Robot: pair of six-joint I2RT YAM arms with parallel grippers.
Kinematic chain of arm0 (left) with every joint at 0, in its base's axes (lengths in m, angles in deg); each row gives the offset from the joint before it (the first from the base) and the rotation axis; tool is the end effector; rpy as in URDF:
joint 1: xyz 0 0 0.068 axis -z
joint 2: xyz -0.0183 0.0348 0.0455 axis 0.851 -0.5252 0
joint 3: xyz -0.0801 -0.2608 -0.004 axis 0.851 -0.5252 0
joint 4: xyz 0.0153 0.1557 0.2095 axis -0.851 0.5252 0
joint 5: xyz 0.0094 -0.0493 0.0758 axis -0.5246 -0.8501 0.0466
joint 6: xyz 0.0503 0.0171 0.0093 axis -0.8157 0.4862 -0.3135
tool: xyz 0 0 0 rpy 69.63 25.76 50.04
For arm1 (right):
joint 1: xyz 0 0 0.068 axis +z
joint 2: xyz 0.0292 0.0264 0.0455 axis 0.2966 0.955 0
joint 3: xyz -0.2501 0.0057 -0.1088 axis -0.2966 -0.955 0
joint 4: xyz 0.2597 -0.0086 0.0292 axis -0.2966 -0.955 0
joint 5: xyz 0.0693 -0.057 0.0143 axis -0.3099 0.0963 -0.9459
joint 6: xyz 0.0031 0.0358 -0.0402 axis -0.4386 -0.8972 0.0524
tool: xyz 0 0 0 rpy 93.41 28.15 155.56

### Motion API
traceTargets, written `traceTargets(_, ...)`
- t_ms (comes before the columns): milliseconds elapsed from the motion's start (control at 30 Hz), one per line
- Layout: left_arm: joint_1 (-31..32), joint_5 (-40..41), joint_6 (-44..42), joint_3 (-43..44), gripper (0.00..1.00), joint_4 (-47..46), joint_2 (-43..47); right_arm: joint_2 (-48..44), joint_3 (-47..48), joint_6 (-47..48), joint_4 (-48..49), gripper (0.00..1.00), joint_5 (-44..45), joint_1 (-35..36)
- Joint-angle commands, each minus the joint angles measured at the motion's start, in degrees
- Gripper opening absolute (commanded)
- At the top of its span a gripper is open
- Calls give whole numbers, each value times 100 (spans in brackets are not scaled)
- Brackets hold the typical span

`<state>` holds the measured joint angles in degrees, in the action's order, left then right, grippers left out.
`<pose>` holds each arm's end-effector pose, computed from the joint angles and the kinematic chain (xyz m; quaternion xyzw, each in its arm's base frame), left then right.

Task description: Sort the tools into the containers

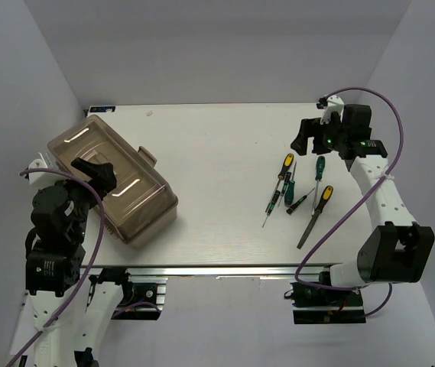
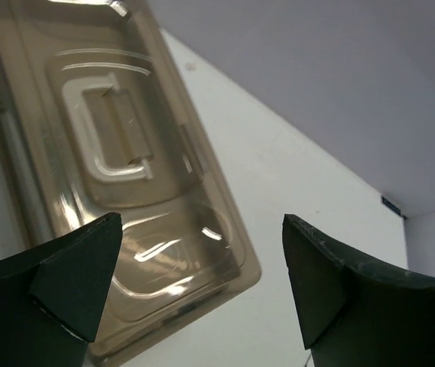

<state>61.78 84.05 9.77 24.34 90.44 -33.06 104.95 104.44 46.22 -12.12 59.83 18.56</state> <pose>0.0740 0.0031 0.4177 -0.2698 0.7262 -0.1233 0.6202 0.3188 0.0200 0.3448 -0.1215 0.8543 0.1505 0.4824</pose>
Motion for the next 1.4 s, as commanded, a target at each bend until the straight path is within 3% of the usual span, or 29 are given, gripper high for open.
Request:
traceTargets(0,-30,391,200,-204,94,837,-5,41,294,591,-66,89,-924,2)
traceTargets(67,-30,611,438,-389,93,952,117,146,365,944,-233,89,-1494,10)
traceTargets(200,-30,700,754,-812,70,882,373,375,637,1822,-716,89,-2349,37)
traceTargets(233,-30,717,755,-856,49,873,329,419,742,2033,-839,89,-2541,54)
traceTargets(300,-30,874,843,-918,27,996,189,586,891,3078,-1489,89,-3254,81)
traceTargets(333,-30,902,826,-944,14,996,32,621,927,2907,-1456,90,-3264,133)
traceTargets(467,-30,1095,764,-918,6,830,-321,657,892,3002,-1333,81,-3134,615)
traceTargets(533,-30,1104,755,-821,6,768,-479,657,866,2897,-1174,63,-2992,818)
traceTargets(600,-30,1043,755,-707,7,645,-716,657,805,2783,-1095,51,-2782,1126)
traceTargets(667,-30,902,755,-654,12,496,-970,639,708,2660,-885,51,-2554,1415)
traceTargets(767,-100,709,747,-435,21,355,-1278,604,488,2335,-524,67,-2237,1688)
traceTargets(833,-240,560,685,-68,33,320,-1630,604,409,2186,-427,78,-2201,1751)
traceTargets(1000,-897,165,309,1049,64,749,-2647,683,365,2000,-260,88,-2183,1777)
traceTargets(1033,-1092,-2,194,1451,81,863,-2833,683,348,1983,-251,89,-2174,1777)
traceTargets(1100,-1653,-562,-61,1779,91,1268,-3211,709,321,1956,-181,89,-2183,1777)
traceTargets(1233,-1849,-548,-9,2254,98,1663,-3687,683,102,1868,38,89,-2227,1777)
traceTargets(1367,-1946,30,-18,2405,98,2253,-3715,657,-83,1816,241,89,-2175,1768)
